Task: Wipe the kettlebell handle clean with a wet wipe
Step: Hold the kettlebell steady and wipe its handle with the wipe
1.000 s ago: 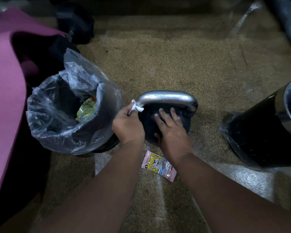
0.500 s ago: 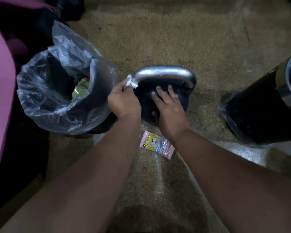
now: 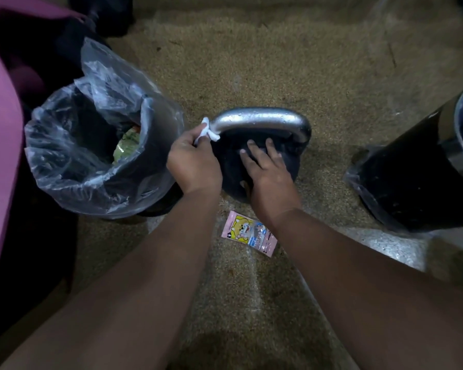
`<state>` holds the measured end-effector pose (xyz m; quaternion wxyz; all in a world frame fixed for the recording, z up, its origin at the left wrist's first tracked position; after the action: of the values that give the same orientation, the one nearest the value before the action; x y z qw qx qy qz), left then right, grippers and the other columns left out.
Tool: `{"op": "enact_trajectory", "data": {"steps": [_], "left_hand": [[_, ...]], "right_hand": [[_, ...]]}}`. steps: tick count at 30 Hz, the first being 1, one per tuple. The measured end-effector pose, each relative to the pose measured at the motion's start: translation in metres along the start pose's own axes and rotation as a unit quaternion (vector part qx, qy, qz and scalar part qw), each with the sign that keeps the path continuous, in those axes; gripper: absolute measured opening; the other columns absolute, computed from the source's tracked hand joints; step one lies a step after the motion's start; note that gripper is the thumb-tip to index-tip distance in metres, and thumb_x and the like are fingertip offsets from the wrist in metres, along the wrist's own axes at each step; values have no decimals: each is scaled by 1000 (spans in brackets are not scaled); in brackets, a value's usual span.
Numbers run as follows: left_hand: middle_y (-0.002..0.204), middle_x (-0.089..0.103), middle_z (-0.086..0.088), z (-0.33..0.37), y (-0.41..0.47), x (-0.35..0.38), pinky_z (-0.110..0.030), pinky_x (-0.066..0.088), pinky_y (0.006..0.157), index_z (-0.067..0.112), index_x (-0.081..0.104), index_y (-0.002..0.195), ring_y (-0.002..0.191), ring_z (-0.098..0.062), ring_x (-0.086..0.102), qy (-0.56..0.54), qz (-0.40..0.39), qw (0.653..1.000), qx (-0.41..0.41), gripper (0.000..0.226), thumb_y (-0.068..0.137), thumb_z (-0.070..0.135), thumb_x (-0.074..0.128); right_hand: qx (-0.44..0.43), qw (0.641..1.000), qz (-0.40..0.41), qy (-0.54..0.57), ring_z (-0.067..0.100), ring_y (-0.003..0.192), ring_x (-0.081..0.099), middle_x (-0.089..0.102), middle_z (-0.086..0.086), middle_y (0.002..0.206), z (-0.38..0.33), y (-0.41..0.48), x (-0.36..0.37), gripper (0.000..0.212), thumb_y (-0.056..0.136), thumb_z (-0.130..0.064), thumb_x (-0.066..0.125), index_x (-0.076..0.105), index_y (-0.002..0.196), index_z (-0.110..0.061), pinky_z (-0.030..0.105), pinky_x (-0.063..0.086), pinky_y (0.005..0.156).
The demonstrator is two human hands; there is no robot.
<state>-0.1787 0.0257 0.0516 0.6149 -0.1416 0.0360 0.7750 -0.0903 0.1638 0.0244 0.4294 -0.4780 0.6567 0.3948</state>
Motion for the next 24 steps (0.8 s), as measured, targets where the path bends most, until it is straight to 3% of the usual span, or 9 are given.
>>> {"op": "enact_trajectory", "data": {"steps": [4,8,13,20,24], "left_hand": [[97,74,9,-6,0,-2,-28,55,91,21,76,105,92,-5,68,24,-3,1000,1,21,91,13,63],[99,74,10,6,2,0,-16,52,87,23,76,104,93,-1,67,11,-5,1000,26,22,91,12,63],[99,74,9,1,4,-1,-24,53,92,22,76,104,95,-3,68,18,-9,999,25,23,89,12,63],[97,73,9,0,1,-2,-15,52,84,22,76,104,89,-1,67,22,-8,1000,18,21,90,12,64],[98,73,13,8,6,2,-18,51,92,25,76,101,95,4,66,6,-18,999,43,22,88,12,65]], "right_hand": [[0,1000,-8,-5,36,145,16,30,6,155,0,0,1,61,88,-21,64,41,145,-14,49,26,115],[-3,1000,-2,-7,38,144,19,33,8,154,-1,0,-2,60,88,-20,64,44,144,-12,50,28,114],[2,1000,-9,-5,37,145,17,31,6,155,-2,0,-2,60,89,-20,62,42,145,-13,47,25,116],[6,1000,-19,-5,36,146,14,28,4,156,-3,0,-3,61,90,-20,60,39,146,-15,46,23,117],[3,1000,-20,-9,36,146,14,28,5,156,-2,1,-2,60,90,-21,60,39,146,-14,46,22,117]]}}
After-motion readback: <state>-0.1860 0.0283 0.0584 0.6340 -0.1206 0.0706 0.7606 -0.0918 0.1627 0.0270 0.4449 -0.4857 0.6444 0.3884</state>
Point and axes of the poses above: each hand's wrist, its own y-axis towards the middle knuckle, its own x-axis out of the palm, z = x × y, the point moved 8 cm from there along y, towards the middle knuckle
